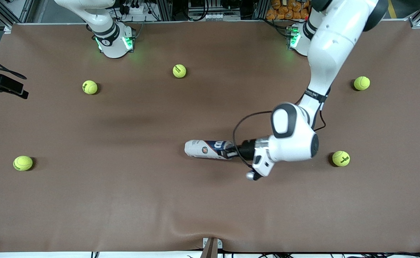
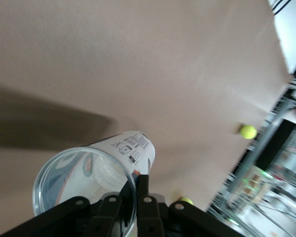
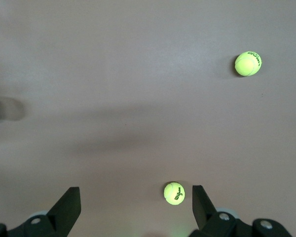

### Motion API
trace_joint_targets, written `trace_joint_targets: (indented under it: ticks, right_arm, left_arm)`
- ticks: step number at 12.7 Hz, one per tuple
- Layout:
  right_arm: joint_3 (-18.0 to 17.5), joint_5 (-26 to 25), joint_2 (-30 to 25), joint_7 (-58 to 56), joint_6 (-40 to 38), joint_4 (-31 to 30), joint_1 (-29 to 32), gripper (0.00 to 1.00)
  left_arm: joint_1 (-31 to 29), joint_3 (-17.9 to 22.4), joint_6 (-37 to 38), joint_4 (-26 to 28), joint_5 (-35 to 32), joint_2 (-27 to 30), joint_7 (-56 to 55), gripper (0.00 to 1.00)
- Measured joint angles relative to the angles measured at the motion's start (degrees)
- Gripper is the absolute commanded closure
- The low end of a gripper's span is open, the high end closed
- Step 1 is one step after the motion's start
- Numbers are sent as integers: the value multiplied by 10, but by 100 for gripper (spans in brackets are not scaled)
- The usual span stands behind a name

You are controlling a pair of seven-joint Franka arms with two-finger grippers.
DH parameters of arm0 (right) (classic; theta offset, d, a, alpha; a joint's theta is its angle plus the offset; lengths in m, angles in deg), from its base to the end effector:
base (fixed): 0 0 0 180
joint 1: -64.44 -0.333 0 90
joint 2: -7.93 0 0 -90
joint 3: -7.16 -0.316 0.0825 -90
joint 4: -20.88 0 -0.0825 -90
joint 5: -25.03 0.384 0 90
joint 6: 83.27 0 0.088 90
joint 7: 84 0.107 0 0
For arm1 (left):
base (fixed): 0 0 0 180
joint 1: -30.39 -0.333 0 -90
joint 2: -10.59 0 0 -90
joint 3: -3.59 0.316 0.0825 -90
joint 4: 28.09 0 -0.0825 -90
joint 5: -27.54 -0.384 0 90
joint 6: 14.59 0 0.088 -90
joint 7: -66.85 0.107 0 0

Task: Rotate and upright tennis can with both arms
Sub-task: 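Rotate the can upright with the left gripper, open end up, then set the upright can on the table and open the left gripper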

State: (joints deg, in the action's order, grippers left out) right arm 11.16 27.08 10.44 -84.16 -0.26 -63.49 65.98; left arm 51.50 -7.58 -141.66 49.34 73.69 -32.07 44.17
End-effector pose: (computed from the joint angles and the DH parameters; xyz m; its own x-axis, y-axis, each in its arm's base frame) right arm 0.5536 -0.0485 0.6358 0.9937 -0.0893 -0.0672 -0.0917 -0.9952 -0.0329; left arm 0.6442 -0.3928 0.3119 0.9118 0.2063 -0.3551 0.3956 -0.6737 0.6242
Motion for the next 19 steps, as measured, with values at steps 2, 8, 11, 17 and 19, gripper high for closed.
trace_joint_targets:
  ticks: [2, 8, 11, 17, 19]
  right_arm:
    - [1, 0, -1, 0, -1, 9, 0, 0]
    - [1, -10, -1, 0, -27, 14, 0, 0]
    - [0, -11, -1, 0, -35, 14, -1, 0]
    - [-3, -13, -1, 0, -35, 14, -7, 0]
    - [-3, -26, -1, 0, -34, 14, -7, 0]
  left_arm:
    - [39, 2, -2, -14, -105, 18, -85, 100]
    - [130, 4, 9, -28, -422, 34, -261, 100]
    - [153, 5, 33, -28, -501, 35, -269, 100]
    - [198, 22, 56, -30, -566, 34, -271, 0]
    - [200, 28, 57, -31, -567, 34, -271, 0]
